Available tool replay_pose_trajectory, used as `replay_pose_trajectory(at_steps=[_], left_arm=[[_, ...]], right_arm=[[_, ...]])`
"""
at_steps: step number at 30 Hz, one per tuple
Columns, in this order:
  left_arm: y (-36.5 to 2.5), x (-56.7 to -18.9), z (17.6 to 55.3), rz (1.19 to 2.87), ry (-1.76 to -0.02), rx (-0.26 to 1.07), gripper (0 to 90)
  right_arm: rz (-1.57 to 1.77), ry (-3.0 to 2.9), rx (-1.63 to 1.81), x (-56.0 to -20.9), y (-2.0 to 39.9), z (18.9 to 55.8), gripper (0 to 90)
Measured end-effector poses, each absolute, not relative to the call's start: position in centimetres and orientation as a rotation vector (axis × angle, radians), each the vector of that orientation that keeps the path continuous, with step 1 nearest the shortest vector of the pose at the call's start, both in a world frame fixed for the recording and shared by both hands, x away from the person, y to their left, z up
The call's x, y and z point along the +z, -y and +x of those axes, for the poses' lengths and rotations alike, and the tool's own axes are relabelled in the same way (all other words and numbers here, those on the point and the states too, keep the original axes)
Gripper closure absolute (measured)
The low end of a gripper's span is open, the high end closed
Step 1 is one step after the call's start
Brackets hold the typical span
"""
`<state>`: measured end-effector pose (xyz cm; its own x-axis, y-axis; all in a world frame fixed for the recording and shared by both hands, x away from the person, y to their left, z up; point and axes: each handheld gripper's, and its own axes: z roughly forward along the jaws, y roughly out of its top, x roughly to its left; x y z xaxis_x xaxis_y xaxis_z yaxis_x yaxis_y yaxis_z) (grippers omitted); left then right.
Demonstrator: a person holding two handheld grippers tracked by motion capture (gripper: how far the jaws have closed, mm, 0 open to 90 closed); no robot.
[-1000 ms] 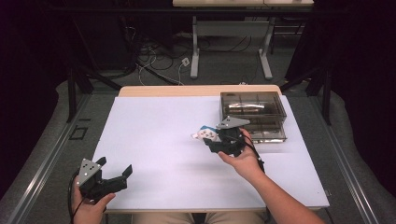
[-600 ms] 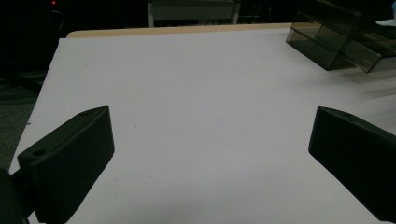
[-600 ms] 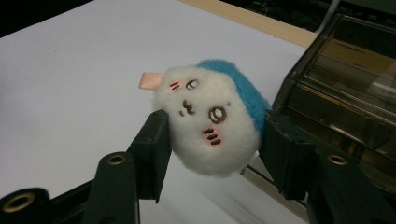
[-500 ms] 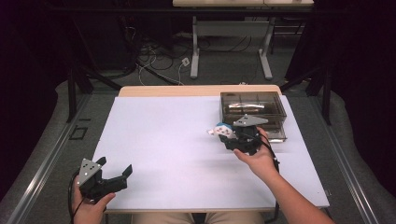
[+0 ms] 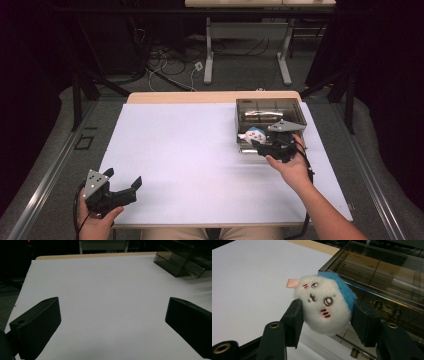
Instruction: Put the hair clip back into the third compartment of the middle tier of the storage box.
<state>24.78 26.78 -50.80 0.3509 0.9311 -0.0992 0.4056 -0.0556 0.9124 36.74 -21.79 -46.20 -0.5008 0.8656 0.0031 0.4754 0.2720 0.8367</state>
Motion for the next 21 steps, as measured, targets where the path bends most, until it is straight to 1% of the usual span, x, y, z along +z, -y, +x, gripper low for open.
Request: replay_pose_trajectory(at_steps=[21], left_arm=[[-26.6, -50.9, 24.9, 1.645, -1.222, 0.671, 0.2]], right_arm=[[1.324, -2.017, 1.06, -46.6, 27.0, 37.2, 46.2]])
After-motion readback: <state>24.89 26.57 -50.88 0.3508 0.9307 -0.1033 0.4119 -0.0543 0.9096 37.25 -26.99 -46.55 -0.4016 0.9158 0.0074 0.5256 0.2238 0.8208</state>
